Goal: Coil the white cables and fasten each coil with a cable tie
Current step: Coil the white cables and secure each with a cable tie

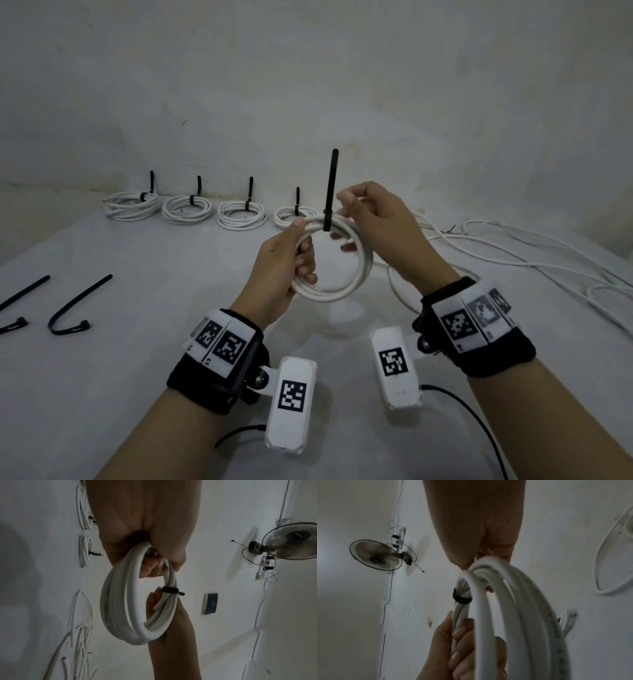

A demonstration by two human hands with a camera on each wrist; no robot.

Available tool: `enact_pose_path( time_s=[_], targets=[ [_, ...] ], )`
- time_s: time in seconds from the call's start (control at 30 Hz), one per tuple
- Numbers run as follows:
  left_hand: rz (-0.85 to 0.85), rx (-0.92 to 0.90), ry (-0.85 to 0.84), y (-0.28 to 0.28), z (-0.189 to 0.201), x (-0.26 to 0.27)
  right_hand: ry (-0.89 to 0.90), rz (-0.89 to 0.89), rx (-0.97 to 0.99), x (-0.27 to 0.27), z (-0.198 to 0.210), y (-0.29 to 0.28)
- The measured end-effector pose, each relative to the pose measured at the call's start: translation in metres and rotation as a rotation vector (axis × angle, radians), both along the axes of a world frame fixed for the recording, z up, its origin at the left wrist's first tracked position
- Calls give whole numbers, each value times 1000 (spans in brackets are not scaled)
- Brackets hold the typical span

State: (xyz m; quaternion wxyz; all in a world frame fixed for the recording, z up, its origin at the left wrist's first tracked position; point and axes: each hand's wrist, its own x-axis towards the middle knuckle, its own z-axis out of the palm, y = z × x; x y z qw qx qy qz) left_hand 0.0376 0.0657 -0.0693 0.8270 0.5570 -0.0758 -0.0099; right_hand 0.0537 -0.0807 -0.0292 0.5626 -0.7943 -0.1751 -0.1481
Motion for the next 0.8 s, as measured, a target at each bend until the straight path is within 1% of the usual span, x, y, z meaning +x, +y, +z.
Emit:
enact_pose_path(
  time_s=[0.07,0.13,0.17,0.3,0.4,0.47,0.57,0.7,0.8],
  targets=[
    [25,-24,-3,1,1,0,61,67,-9,-7,-4,2],
    [50,-13,-24,1,3,0,1,57,-54,-12,-10,8],
    [66,8,-40,2,4,0,-23,28,-45,-11,-13,11],
    [152,170,-155,14,9,1,-33,-63,133,-3,-19,28],
    [234,330,-265,29,12,2,-13,-54,226,5,-17,44],
    [297,399,-311,41,17,5,-6,-29,247,11,-17,58],
    [364,430,-322,67,24,15,15,11,255,20,-20,82],
    [436,476,-275,118,31,33,112,58,300,37,-31,110],
    [524,497,-224,165,34,51,99,37,280,53,-45,123]
  ],
)
